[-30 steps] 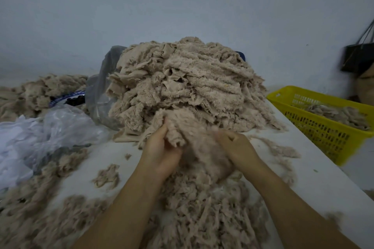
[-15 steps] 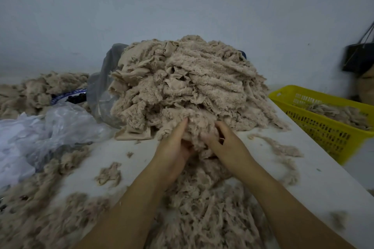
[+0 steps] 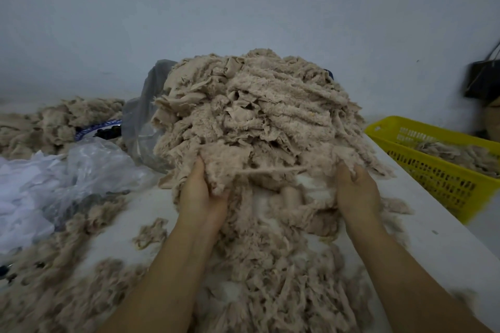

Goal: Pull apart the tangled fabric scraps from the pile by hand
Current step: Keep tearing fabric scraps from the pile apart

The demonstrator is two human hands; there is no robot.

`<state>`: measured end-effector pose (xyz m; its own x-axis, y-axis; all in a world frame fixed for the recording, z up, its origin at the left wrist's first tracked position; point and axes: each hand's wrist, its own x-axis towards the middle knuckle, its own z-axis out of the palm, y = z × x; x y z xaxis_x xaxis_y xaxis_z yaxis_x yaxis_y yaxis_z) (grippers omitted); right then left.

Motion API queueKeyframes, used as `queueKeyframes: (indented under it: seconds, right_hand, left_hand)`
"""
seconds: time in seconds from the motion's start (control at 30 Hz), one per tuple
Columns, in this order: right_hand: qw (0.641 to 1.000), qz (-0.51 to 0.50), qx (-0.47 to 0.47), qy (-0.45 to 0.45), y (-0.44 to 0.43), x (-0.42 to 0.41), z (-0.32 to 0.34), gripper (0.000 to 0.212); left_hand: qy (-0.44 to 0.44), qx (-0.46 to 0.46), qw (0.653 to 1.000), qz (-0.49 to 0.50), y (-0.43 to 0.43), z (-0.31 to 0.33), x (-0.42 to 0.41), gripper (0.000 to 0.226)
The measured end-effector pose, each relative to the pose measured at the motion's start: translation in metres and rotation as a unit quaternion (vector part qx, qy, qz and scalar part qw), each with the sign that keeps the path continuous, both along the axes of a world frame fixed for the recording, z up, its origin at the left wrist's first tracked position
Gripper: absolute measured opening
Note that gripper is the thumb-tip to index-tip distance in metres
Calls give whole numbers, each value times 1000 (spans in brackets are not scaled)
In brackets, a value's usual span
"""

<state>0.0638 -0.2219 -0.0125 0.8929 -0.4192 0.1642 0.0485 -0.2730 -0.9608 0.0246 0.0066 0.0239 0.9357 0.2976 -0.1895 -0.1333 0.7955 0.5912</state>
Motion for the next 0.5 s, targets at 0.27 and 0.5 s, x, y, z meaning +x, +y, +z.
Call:
queueKeyframes:
  seconds: [0.27,0.5]
  right_hand:
    - [965,55,-252,40,9,-7,0,51]
    - [946,299,-105,-73,47,-39,19,65]
  left_hand:
    - [-8,70,996,-52,-12,-2,-1,23]
    - [-20,158,979,-128,-30,0,-9,34]
